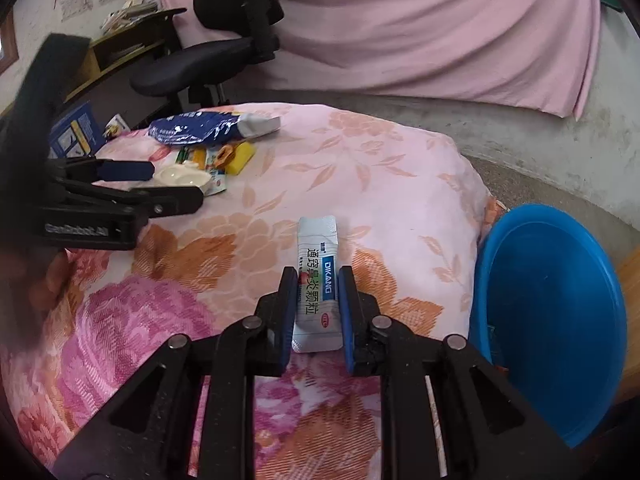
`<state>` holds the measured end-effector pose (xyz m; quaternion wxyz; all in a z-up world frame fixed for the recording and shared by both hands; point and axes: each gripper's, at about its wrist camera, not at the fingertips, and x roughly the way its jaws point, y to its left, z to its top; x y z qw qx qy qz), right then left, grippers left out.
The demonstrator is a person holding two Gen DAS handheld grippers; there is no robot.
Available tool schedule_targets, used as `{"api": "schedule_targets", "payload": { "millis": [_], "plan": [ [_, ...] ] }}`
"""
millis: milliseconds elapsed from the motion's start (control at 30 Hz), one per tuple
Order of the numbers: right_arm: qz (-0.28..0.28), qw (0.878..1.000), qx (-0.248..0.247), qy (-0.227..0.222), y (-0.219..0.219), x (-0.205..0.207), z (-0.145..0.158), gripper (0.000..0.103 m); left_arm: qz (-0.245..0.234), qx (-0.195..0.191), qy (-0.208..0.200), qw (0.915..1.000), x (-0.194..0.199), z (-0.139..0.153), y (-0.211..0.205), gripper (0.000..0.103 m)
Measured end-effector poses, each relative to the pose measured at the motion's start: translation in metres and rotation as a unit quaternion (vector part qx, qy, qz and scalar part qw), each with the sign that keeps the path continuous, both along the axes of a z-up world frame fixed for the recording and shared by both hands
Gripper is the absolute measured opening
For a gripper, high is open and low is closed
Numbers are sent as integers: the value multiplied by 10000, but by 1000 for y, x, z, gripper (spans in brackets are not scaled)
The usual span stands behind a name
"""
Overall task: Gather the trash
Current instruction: 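Grasp the white toothpaste tube with the right tool while the left tool grasps the white plastic tray, then carry the toothpaste tube and white tray over the blue basin and open both tools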
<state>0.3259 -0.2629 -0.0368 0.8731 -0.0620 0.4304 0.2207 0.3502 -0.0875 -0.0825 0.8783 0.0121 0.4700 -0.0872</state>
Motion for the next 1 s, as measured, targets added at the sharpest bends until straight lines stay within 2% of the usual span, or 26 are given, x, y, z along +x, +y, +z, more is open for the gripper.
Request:
{"api": "schedule_targets", "payload": {
  "millis": [100, 200, 233, 400, 533, 633, 767, 933, 1000],
  "plan": [
    [-32, 10000, 76, -20, -4, 0, 0, 44, 15, 242, 16, 9997, 3, -4, -6, 70],
    [-30, 9999, 160, -25, -6, -1, -1, 44, -61, 268, -11, 9996, 1, -6, -7, 62],
    [-29, 9998, 217, -2, -7, 0, -1, 44, -65, 255, -17, 9997, 1, -6, -7, 54],
    [-43, 9987, 502, 84, -14, 2, -1, 44, -59, 163, -56, 9998, -2, -5, -3, 52],
    [-47, 9990, 449, -13, -14, -1, 1, 44, -64, 115, -238, 9996, -12, 2, -6, 52],
    [-85, 9988, 424, -236, -16, -6, 6, 44, -177, 73, -698, 9974, -27, 15, -11, 52],
    [-235, 9954, 378, -849, -20, -18, 21, 44, -345, 91, -1402, 9895, -48, 32, -18, 52],
    [-573, 9808, 590, -1766, -32, -35, 47, 44, -371, 22, -2270, 9732, -76, 53, -21, 52],
    [-729, 9708, 828, -2130, -41, -42, 58, 44, -397, -53, -2714, 9616, -88, 64, -23, 52]
  ]
}}
